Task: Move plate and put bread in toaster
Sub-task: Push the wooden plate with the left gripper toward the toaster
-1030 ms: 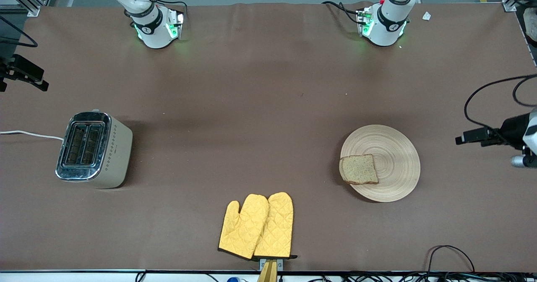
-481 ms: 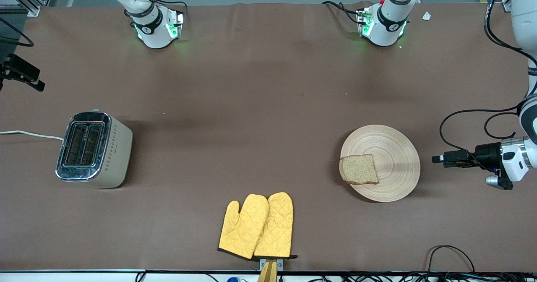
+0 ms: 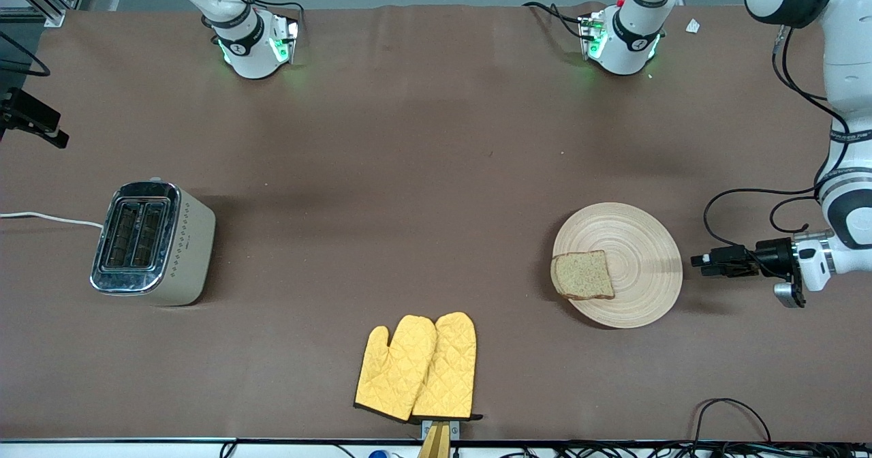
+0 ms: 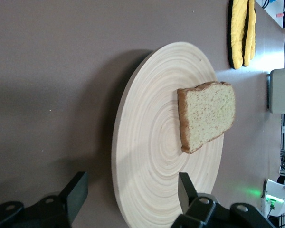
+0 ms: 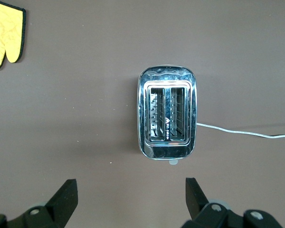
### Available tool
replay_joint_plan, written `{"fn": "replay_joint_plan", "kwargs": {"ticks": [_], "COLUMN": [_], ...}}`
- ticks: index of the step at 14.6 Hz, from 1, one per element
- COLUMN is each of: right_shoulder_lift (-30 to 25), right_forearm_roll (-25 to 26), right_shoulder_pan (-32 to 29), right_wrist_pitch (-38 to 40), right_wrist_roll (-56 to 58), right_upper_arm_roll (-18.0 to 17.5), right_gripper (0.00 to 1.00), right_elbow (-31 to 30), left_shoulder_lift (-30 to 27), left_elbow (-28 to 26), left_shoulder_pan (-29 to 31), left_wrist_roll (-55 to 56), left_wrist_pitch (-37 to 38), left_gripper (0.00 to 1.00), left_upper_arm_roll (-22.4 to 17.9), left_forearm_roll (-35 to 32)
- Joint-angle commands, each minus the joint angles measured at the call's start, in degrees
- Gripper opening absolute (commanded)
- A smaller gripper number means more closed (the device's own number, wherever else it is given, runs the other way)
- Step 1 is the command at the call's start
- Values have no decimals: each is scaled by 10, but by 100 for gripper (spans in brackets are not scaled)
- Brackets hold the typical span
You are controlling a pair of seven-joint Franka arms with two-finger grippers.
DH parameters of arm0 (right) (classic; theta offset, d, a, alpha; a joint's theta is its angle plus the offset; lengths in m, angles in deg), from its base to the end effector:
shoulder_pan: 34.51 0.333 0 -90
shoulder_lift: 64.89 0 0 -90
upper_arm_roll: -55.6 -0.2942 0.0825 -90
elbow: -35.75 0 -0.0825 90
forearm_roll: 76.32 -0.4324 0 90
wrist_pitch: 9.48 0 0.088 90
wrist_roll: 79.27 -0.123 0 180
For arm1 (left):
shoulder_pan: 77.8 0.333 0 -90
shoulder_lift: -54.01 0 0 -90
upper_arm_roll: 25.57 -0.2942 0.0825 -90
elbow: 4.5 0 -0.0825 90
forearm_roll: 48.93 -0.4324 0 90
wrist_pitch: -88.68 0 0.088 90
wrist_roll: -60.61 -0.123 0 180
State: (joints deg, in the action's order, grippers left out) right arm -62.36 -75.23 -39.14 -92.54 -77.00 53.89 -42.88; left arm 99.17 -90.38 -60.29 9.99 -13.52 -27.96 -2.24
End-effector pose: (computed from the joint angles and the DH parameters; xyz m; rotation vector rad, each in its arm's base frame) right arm 0.6011 -0.0336 0.6513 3.1221 -0.0219 0.0505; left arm 0.6701 0.1613 0.1323 2.2924 -0.1716 0.0253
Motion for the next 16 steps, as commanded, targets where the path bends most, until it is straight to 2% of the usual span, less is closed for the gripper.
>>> {"fn": "replay_joint_plan", "kwargs": {"ticks": [1,16], "right_shoulder_lift": [-4,-1], "right_forearm_roll": [1,-2], "right_shoulder_pan": [-11,-2], "right_wrist_pitch": [4,3], "right_wrist_roll": [-9,-5], "right_upper_arm_roll": [-6,-9], "right_gripper": [100,100], "right_elbow": [-2,-1], "left_shoulder_lift": [22,54], "left_elbow": [13,15], "left_shoulder_pan": [5,5], "left_wrist_roll": [-25,-34], "left_wrist_pitch": [8,10], "left_gripper": [71,18], "left_upper_arm_roll": [5,25], "left_forearm_roll": [11,20]}}
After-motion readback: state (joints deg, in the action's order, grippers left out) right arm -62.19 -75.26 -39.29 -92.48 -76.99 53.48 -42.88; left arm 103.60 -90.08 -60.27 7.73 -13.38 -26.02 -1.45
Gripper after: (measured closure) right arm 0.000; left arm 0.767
